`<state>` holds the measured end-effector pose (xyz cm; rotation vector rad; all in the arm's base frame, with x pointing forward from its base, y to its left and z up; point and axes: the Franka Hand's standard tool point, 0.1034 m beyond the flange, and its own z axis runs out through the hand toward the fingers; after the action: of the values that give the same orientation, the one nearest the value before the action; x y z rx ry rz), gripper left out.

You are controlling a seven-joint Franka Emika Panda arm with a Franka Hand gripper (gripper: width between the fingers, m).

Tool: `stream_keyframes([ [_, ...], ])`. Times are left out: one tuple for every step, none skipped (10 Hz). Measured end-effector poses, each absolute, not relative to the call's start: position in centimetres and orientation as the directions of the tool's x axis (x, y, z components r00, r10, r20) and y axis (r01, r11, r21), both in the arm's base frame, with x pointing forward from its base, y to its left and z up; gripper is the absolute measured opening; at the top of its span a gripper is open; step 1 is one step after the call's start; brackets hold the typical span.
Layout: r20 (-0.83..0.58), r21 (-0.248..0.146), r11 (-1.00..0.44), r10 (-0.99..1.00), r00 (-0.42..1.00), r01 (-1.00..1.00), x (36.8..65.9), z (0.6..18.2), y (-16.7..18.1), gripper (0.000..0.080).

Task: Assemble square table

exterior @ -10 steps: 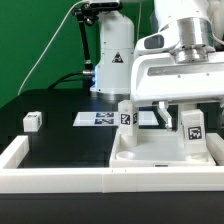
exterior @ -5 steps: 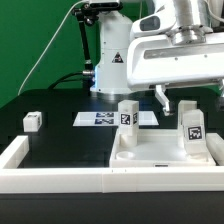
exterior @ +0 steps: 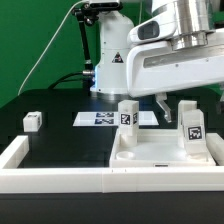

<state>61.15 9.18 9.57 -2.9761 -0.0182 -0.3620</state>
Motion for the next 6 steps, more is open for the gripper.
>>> stream_keyframes([
  [0.198,-0.15,-0.988,0.001,0.98,0.031,61.26,9.71,9.13,0.0648],
  [0.134,-0.161,-0.986,0.014,0.991,0.036,60.83,9.56,9.21,0.0648],
  [0.093,-0.17,-0.985,0.019,0.996,0.034,60.88,9.48,9.0,0.0648],
  [0.066,-0.165,-0.985,0.03,0.997,0.041,60.92,9.19,8.72,0.0648],
  [0.082,-0.158,-0.987,0.026,0.996,0.039,61.02,9.0,8.52,0.0648],
  [0.087,-0.154,-0.987,0.025,0.996,0.038,60.86,8.75,8.45,0.0648],
])
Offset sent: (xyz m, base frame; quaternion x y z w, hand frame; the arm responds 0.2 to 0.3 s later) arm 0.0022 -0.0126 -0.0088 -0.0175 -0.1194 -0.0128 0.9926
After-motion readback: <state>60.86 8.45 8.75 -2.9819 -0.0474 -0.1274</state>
